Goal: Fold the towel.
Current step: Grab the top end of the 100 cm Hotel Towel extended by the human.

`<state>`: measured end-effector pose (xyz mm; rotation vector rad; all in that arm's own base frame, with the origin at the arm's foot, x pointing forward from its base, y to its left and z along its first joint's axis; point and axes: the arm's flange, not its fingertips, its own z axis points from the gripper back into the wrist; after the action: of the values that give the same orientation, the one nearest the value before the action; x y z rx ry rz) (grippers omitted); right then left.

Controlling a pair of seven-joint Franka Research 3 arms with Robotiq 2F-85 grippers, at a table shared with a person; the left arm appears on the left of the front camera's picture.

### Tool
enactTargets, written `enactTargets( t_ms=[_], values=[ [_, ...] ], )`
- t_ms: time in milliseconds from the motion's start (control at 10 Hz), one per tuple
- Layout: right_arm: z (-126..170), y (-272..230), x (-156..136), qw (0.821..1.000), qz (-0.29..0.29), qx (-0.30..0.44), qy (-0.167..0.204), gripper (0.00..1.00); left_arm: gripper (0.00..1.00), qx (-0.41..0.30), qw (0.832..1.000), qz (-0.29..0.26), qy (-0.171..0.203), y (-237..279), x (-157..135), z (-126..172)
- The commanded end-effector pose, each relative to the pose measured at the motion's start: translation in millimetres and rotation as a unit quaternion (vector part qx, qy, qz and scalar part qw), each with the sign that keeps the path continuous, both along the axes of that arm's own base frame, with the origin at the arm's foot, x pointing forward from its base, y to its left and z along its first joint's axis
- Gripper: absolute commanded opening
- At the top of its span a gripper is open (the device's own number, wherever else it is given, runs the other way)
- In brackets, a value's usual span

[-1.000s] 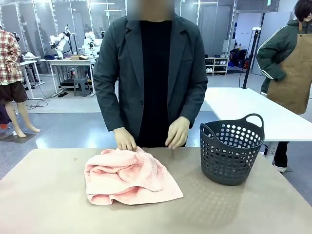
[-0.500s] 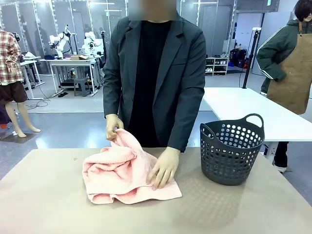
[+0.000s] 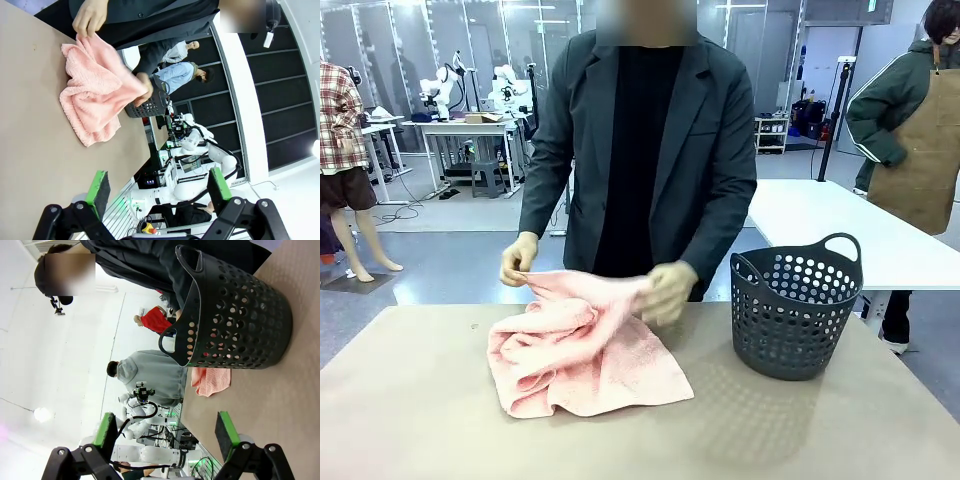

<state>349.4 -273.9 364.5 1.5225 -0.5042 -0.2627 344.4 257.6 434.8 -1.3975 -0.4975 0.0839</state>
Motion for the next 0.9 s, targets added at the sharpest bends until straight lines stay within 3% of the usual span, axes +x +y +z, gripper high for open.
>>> enactTargets(
  t_ms=[0, 800],
  values=[
    [0.6, -0.8, -1.3, 1.0, 0.005, -0.005, 0.004, 1.0, 1.0, 0.006, 1.0, -0.002, 0.0, 0.5, -1.8, 1.4],
    [0.6, -0.8, -1.3, 1.0, 0.005, -0.005, 0.004, 1.0, 1.0, 0.006, 1.0, -0.002, 0.0, 0.5, -1.8, 1.4]
  ],
)
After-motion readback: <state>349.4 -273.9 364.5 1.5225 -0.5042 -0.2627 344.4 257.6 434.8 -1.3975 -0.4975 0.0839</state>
